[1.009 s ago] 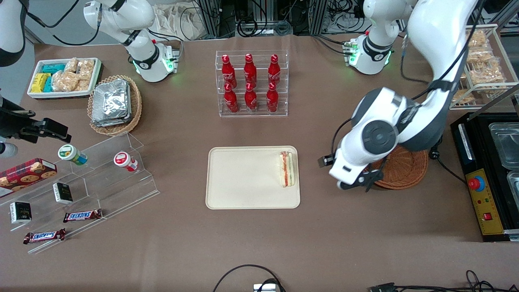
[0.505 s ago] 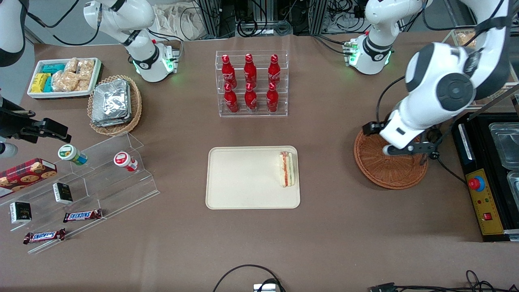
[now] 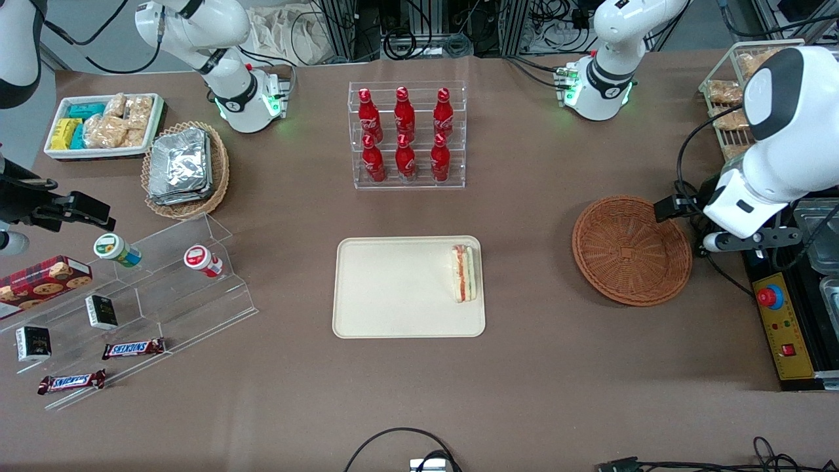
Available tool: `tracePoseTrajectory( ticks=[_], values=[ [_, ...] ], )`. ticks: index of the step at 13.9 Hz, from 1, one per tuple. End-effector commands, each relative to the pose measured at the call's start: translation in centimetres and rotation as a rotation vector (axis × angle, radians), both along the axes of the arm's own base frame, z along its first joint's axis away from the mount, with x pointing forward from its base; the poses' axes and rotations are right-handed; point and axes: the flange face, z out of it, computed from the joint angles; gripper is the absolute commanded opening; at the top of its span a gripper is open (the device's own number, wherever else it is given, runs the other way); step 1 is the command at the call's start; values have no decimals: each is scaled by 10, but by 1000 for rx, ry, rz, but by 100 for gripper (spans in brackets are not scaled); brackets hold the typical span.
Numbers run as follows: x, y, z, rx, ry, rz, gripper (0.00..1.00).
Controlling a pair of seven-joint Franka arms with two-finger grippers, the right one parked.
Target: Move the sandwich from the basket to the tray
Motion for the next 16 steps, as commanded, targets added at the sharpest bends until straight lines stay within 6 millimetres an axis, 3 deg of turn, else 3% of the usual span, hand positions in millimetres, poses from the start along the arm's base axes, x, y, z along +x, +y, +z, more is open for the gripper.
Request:
tracePoseTrajectory(
  ticks=[1,5,10,13,16],
  values=[
    [-2,-1,7,-2,8,-12,100],
    [-10,1,0,5,25,-49,100],
    [-22,41,9,-12,25,-139,100],
    [-20,49,16,-29,35,-194,100],
    [1,46,30,-24,48,-256,100]
  ],
)
